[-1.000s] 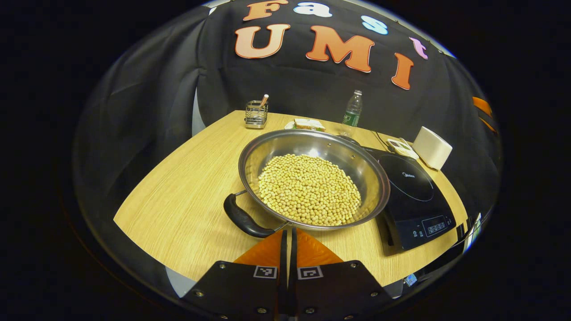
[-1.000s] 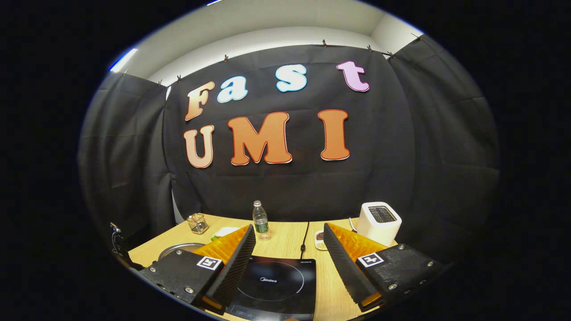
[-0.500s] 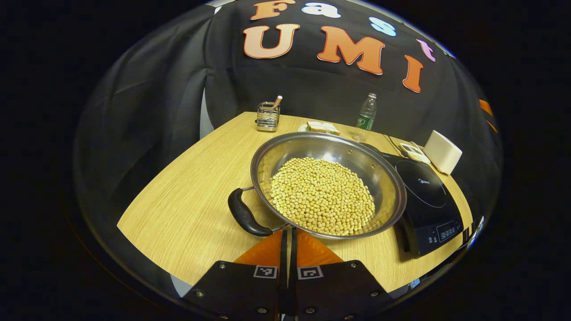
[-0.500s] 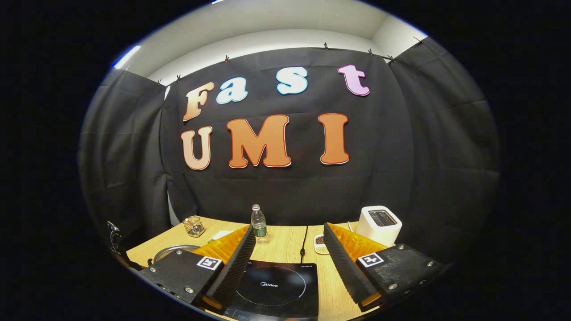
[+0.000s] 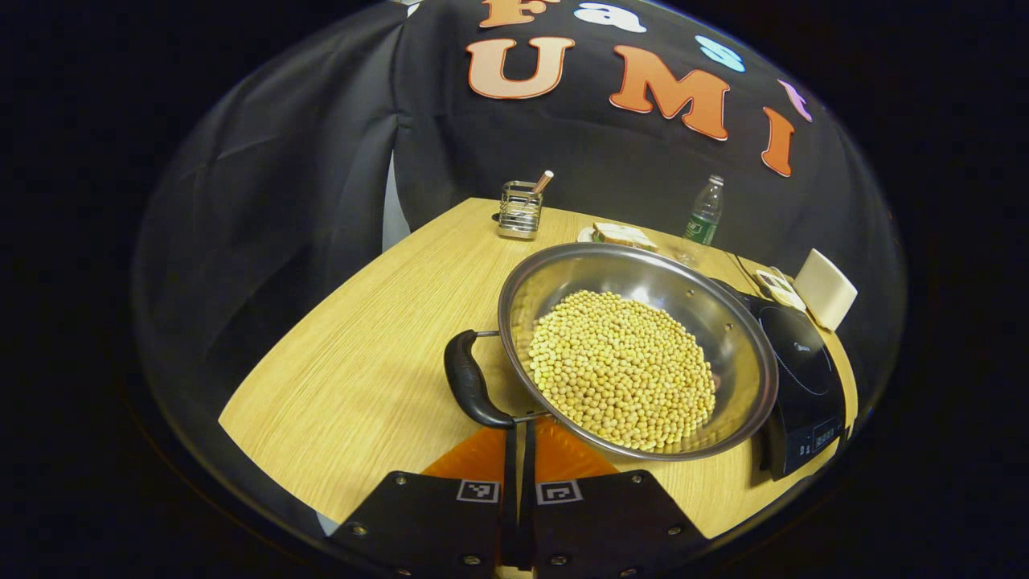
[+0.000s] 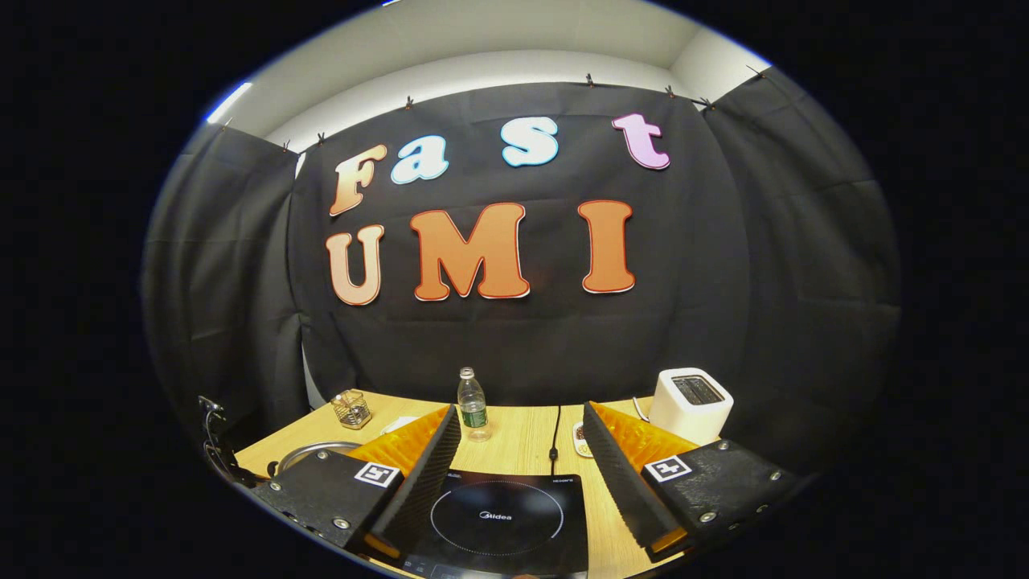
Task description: First push the handle of the pot to place it horizontally, then grasp the pot with both hands and set it on the induction cooktop.
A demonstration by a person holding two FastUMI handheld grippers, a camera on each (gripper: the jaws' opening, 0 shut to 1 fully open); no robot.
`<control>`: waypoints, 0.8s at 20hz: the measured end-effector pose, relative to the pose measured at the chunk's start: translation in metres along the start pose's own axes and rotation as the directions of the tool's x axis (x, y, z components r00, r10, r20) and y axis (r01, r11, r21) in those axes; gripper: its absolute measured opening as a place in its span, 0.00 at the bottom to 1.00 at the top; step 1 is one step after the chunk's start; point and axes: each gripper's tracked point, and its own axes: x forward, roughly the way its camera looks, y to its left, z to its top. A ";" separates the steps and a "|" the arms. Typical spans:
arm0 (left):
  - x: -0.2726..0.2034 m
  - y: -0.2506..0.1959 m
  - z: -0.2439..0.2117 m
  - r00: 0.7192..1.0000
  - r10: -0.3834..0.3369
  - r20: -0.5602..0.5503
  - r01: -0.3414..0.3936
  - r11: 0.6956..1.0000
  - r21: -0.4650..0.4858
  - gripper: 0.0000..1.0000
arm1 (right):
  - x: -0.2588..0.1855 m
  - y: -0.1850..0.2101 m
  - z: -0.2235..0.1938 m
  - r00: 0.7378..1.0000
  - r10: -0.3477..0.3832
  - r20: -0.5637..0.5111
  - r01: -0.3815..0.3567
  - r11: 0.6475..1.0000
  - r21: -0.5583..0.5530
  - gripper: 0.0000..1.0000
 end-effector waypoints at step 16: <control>0.038 0.034 0.035 0.998 -0.025 0.060 0.020 0.996 0.084 0.01 | 0.025 0.040 -0.032 0.998 0.003 -0.059 -0.002 1.000 0.011 0.95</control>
